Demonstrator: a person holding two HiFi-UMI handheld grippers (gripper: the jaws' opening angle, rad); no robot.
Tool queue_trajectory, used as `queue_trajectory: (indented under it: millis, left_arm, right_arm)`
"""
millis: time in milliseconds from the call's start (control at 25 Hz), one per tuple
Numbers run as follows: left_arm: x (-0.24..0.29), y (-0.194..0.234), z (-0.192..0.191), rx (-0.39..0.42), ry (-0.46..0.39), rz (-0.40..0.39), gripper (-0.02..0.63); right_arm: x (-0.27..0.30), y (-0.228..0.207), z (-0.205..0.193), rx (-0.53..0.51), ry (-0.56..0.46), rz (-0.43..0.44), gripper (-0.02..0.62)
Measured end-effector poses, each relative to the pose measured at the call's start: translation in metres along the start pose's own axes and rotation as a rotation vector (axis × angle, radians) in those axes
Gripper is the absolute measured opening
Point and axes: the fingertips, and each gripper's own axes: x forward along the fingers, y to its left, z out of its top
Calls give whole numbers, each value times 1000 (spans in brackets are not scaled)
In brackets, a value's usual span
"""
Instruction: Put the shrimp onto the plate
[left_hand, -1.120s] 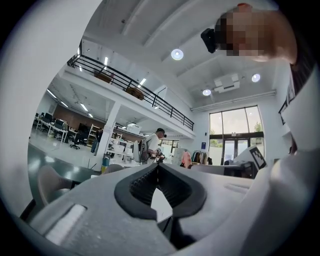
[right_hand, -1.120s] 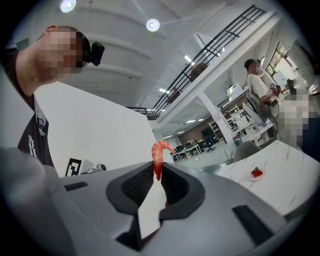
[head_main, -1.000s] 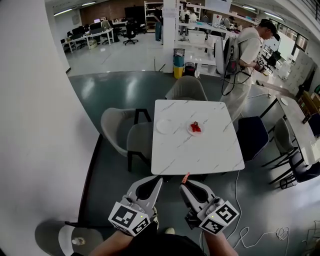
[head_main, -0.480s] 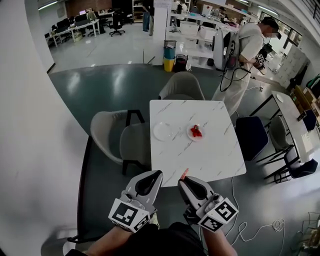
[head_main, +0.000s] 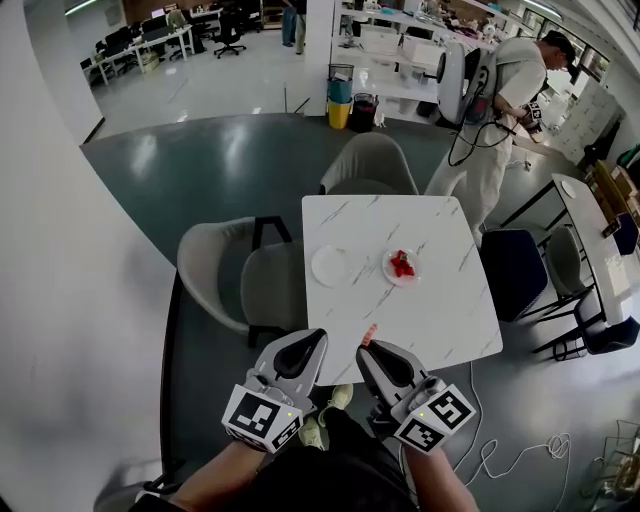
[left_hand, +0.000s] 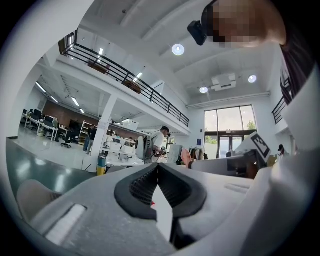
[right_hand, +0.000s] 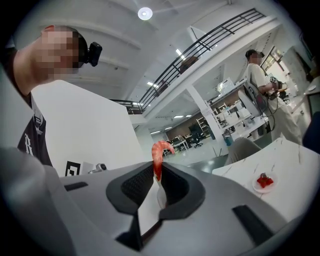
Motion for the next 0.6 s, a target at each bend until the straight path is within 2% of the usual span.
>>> queue_trajectory:
  millis: [320,600]
  left_arm:
    - [59,40,-9,27,13,25,8]
    - [107,75,-16,24,24,93,8]
  right_arm:
    - [52,-56,10,11,33,41,51]
    - [91,-107,9,18,102,87,51]
